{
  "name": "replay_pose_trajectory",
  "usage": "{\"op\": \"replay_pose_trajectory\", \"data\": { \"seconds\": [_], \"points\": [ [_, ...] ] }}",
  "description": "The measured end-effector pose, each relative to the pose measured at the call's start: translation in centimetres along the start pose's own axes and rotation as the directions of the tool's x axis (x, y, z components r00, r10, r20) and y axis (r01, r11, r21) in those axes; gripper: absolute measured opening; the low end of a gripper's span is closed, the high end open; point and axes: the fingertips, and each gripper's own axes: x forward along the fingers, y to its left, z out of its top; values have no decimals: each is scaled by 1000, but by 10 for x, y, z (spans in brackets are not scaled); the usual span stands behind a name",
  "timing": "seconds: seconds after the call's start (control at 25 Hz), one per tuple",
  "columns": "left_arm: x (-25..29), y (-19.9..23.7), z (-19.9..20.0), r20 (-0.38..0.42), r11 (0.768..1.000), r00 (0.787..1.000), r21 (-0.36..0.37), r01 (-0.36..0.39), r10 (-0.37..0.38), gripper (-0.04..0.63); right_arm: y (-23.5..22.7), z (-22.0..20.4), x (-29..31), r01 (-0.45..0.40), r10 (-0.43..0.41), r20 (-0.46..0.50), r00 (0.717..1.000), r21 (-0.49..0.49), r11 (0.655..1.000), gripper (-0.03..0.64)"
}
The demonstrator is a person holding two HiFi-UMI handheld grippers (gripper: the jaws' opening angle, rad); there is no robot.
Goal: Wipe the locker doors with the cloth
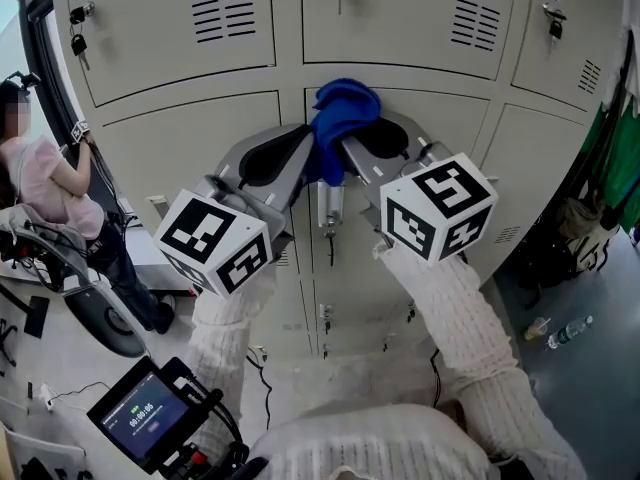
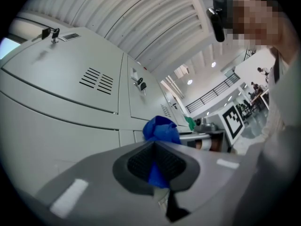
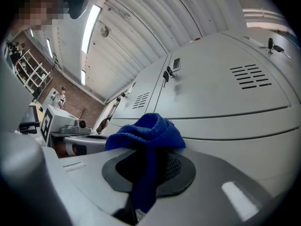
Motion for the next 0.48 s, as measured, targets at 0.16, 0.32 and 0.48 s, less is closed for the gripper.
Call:
{"op": "replay_pose_trajectory", "data": {
  "seconds": [0.16,0.32,0.48],
  "points": [
    [-1,-2,-12,-15,1000,1000,-12,7,-7,6,2,-6,-2,-1,1,15,1000,11,1000,49],
    [-5,-4,-29,-37,999,999,-52,5,-7,6,6,-22,-6,-1,1,-17,1000,30,1000,49],
    [-10,-9,-60,-90,995,996,-101,-1,-8,6,12,-48,-13,-7,11,-53,999,68,998,49]
  ]
}}
